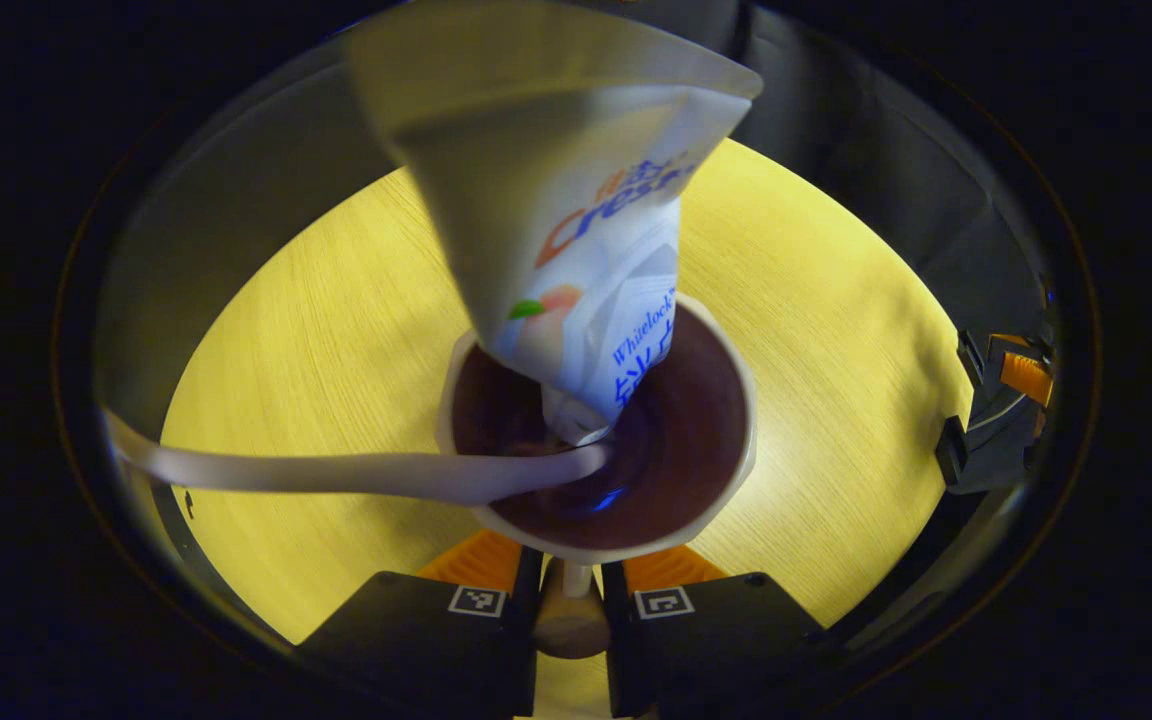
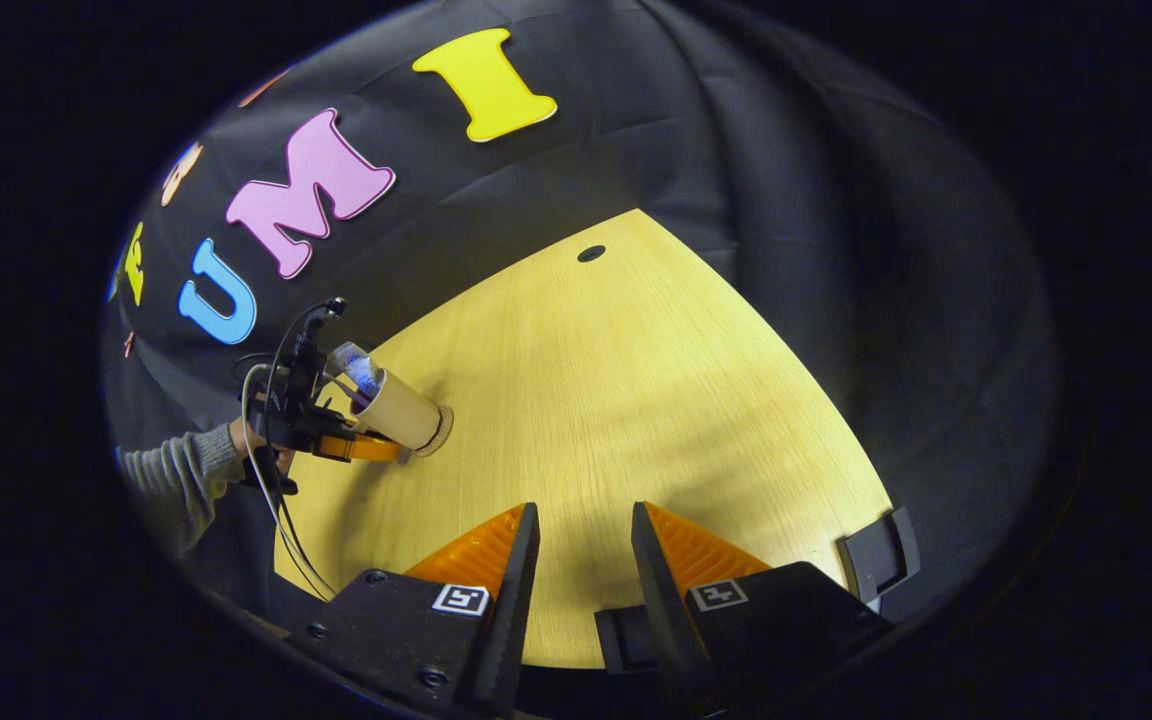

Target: Put the toothbrush and toothpaste on the desktop into the cup, then pick up the cup and place it on the coaster on the desktop.

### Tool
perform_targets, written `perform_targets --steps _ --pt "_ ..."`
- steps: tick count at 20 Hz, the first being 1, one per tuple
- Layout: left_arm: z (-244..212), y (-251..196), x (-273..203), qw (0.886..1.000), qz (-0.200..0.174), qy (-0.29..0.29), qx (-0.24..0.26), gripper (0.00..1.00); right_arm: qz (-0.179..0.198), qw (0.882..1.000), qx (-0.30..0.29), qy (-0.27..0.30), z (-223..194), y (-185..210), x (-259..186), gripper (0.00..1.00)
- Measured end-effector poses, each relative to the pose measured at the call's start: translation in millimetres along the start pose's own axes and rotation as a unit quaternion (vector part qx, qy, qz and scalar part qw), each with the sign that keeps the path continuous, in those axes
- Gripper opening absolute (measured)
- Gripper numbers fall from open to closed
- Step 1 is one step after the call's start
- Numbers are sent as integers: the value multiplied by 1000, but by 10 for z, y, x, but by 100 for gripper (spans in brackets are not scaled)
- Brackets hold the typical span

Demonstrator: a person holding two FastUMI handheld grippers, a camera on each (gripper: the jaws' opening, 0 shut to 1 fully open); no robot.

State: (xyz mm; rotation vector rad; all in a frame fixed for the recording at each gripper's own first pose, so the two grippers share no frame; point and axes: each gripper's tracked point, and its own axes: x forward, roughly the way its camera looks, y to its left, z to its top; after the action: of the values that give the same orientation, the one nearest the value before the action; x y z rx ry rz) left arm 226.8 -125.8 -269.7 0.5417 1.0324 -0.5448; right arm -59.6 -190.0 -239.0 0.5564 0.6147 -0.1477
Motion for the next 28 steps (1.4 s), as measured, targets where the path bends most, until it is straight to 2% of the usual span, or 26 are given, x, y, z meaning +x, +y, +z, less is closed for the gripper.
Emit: perform_targets --steps 4,5,7,8,12,13,14,15,16,22,24,26,28 --pt "19 -13 43 1000 8 4 0 32 -4 1000 5 0 -19 -57 -26 57" --pt "10 1 45 1000 7 3 0 37 -5 1000 5 0 -14 -61 -29 58" --pt "-3 -16 39 1000 3 7 0 37 -4 1000 6 1 -19 -57 -31 57" --pt "8 -32 40 1000 -2 5 -2 33 -4 1000 6 1 -16 -56 -46 57" --pt "34 -23 -32 1000 -2 -14 -1 35 -1 1000 3 1 1 -10 -20 57" --pt "29 7 -48 1000 3 -19 -1 39 0 1000 2 1 3 10 -15 57" --pt "42 18 -79 1000 4 -25 -3 53 1 1000 1 1 4 31 -1 57" --pt "51 36 -111 1000 5 -30 -4 54 2 1000 -1 1 15 54 17 57" --pt "56 58 -149 999 9 -35 -5 61 3 1000 -2 1 13 67 6 58" --pt "66 143 -461 996 28 -84 -20 72 10 1000 -13 -4 72 220 28 59" --pt "53 165 -596 993 40 -107 -23 77 17 1000 -22 -4 88 308 39 66" --pt "44 178 -766 990 51 -128 -24 84 24 999 -30 -4 99 415 49 70" --pt "-8 166 -933 987 57 -146 -29 86 32 999 -36 -3 103 520 66 78"
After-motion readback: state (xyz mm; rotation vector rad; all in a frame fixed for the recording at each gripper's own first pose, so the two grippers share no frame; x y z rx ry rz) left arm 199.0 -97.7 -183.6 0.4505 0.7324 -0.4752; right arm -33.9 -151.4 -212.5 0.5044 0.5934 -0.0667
